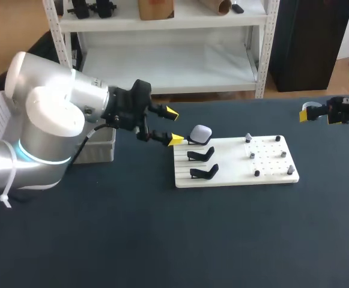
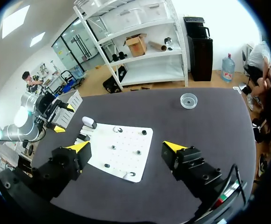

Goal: Pick up each earbud case from the left stands, insert the matching earbuds, close the lid, and place the case in the box.

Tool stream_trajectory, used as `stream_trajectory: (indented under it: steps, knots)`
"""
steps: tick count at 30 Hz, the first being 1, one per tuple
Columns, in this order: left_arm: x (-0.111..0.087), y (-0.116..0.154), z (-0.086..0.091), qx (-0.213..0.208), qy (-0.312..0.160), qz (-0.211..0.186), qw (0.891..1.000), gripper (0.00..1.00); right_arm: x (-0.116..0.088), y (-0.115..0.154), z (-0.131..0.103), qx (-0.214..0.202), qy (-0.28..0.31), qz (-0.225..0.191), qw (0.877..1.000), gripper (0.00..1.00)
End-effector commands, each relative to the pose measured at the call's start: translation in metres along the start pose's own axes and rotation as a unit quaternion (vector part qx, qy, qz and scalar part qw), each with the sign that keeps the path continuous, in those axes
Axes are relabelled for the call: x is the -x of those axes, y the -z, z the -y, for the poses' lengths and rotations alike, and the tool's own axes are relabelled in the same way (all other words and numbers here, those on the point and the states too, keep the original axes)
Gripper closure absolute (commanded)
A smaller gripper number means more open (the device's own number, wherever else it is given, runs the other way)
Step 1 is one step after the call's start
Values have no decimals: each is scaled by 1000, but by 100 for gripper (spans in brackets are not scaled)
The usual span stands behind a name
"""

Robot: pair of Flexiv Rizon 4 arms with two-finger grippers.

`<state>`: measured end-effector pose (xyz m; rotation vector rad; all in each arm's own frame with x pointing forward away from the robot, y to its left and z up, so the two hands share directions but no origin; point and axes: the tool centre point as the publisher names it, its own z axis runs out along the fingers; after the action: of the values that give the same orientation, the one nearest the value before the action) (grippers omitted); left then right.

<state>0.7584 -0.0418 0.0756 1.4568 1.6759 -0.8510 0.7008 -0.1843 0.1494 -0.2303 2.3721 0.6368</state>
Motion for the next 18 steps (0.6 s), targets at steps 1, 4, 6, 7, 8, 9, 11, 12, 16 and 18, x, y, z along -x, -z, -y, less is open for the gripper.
stream_trajectory:
  steps: [1,4,6,7,8,9,11,12,16,18]
  knots:
    - [-1,-1,0,28,-16,-24,999,0,0,0,0,1,0,0,1000,0]
    - [-4,-6,-2,49,-28,-52,997,0,0,0,0,1,0,0,1000,0]
    - [-6,-10,-2,51,-37,-66,996,0,0,0,0,1,0,0,1000,0]
    - [-7,-11,-3,50,-35,-63,996,0,0,0,0,1,0,0,1000,0]
    - [-9,-13,-4,47,-32,-67,996,0,0,0,0,1,0,0,1000,0]
    - [-9,-15,-4,47,-28,-65,996,0,0,0,0,1,0,0,1000,0]
    - [-10,-16,-5,50,-23,-69,996,0,0,0,0,1,0,0,1000,0]
    - [-11,-17,-5,54,-17,-68,996,0,0,0,0,1,0,0,1000,0]
    - [-16,-19,-9,62,4,-64,996,0,0,0,0,1,0,0,1000,0]
    - [-17,-20,-10,66,8,-62,996,0,0,0,0,1,0,0,1000,0]
